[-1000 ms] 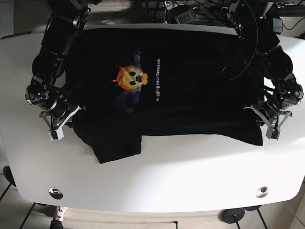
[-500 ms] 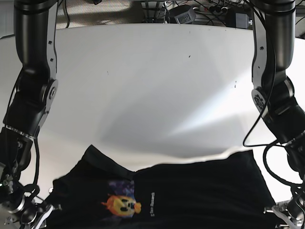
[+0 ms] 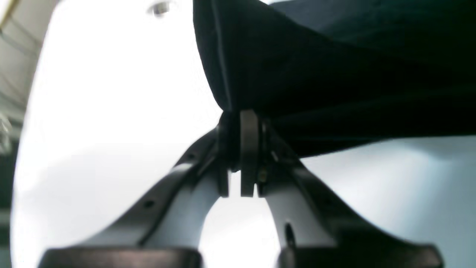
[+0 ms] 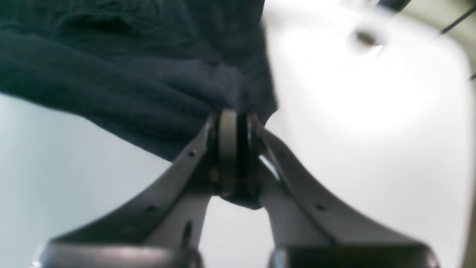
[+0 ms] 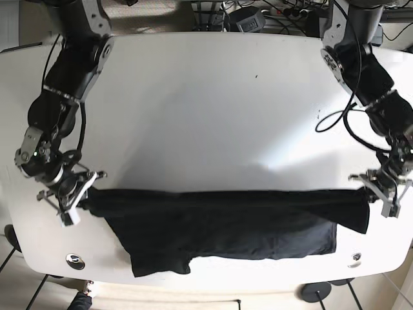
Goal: Fold the T-shirt properly
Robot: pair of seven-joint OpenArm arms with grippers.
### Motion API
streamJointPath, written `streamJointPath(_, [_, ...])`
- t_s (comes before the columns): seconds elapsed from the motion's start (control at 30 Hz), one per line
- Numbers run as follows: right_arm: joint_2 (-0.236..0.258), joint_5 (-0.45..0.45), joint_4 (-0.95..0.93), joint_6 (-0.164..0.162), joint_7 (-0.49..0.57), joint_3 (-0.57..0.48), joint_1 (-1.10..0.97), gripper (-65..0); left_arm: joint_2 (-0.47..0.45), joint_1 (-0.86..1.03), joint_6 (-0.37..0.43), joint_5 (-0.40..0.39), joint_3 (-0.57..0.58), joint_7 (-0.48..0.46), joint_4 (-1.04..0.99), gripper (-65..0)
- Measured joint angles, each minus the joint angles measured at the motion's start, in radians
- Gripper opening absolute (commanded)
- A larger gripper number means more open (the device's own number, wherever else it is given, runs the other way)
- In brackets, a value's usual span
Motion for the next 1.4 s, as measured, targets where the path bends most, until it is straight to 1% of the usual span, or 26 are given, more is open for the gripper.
streamJointPath(0.17, [-0.027,-0.003,0.005,-0.003,0.037,0.019,-0.279,-63.1,0.045,0.240,-0.003,0.000,-0.116,-0.001,0.001,-65.0])
streamJointPath(0.27, [-0.029,0.005,0.080,-0.002,0.058,0.032,-0.428,-63.1,0.058,0.351,-0.004,-0.001,-0.165,-0.003,0.002,-65.0])
streamJointPath(0.33, [-0.046,0.072,0.142,0.001,0.058,0.098,-0.517,-63.1,0.061,0.405,-0.005,-0.019,-0.208,-0.007,0.004,-65.0])
streamJointPath(0.4, [-0.047,0.108,0.167,0.002,0.058,0.100,-0.578,-63.1,0.060,0.441,-0.007,-0.024,-0.231,-0.021,0.012,-65.0])
streamJointPath(0.5, [-0.048,0.130,0.196,0.004,0.059,0.101,-0.654,-63.1,0.061,0.517,-0.008,-0.021,-0.239,-0.006,0.097,-65.0])
streamJointPath(0.73, [-0.048,0.135,0.221,0.004,0.062,0.103,-0.772,-62.9,0.061,0.692,-0.011,-0.026,-0.237,-0.008,0.285,-65.0])
streamJointPath(0.8, [-0.051,0.137,0.258,0.005,0.069,0.129,-0.806,-62.9,0.061,0.739,-0.012,-0.027,-0.236,-0.009,0.319,-65.0])
streamJointPath(0.93, [-0.077,0.134,0.277,0.004,0.063,0.164,-0.845,-62.6,0.088,0.769,-0.014,-0.023,-0.236,-0.007,0.349,-64.9])
streamJointPath(0.97, [-0.080,0.134,0.277,0.004,0.062,0.169,-0.848,-60.9,0.090,0.769,-0.014,-0.023,-0.236,-0.007,0.349,-62.5])
streamJointPath(1.0, [-0.079,0.134,0.277,0.004,0.061,0.171,-0.849,-57.7,0.090,0.769,-0.014,-0.023,-0.236,-0.008,0.349,-57.6])
streamJointPath(1.03, [-0.079,0.129,0.277,0.004,0.061,0.172,-0.849,-53.0,0.089,0.769,-0.011,-0.018,-0.236,-0.007,0.350,-51.1])
streamJointPath(1.1, [-0.079,0.119,0.277,0.000,0.060,0.173,-0.846,-40.0,0.089,0.769,-0.007,-0.007,-0.236,-0.007,0.355,-37.5])
streamJointPath(1.13, [-0.079,0.121,0.277,-0.001,0.060,0.175,-0.850,-32.8,0.088,0.769,-0.007,-0.007,-0.236,-0.007,0.357,-32.1])
streamJointPath(1.17, [-0.079,0.143,0.277,-0.004,0.060,0.184,-0.863,-23.1,0.088,0.767,-0.004,-0.004,-0.236,-0.007,0.357,-27.2])
streamJointPath(1.2, [-0.080,0.174,0.281,-0.003,0.057,0.208,-0.874,-17.6,0.088,0.766,-0.003,-0.003,-0.233,-0.007,0.357,-26.5])
streamJointPath(1.23, [-0.081,0.209,0.298,-0.003,0.057,0.252,-0.882,-11.1,0.079,0.768,-0.003,0.002,-0.196,-0.006,0.357,-26.5])
streamJointPath(1.27, [-0.078,0.231,0.308,-0.011,0.058,0.272,-0.887,-8.2,0.077,0.767,0.000,-0.002,-0.170,-0.006,0.359,-26.5])
streamJointPath(1.3, [-0.076,0.283,0.315,-0.012,0.058,0.285,-0.890,-7.1,0.084,0.758,-0.002,-0.050,-0.153,-0.003,0.376,-26.5])
streamJointPath(1.33, [-0.075,0.322,0.315,-0.011,0.058,0.282,-0.887,-7.5,0.084,0.748,-0.004,-0.096,-0.153,-0.005,0.392,-26.5])
streamJointPath(1.4, [-0.076,0.348,0.315,-0.005,0.057,0.279,-0.868,-7.5,0.071,0.731,-0.003,-0.148,-0.157,-0.011,0.406,-26.5])
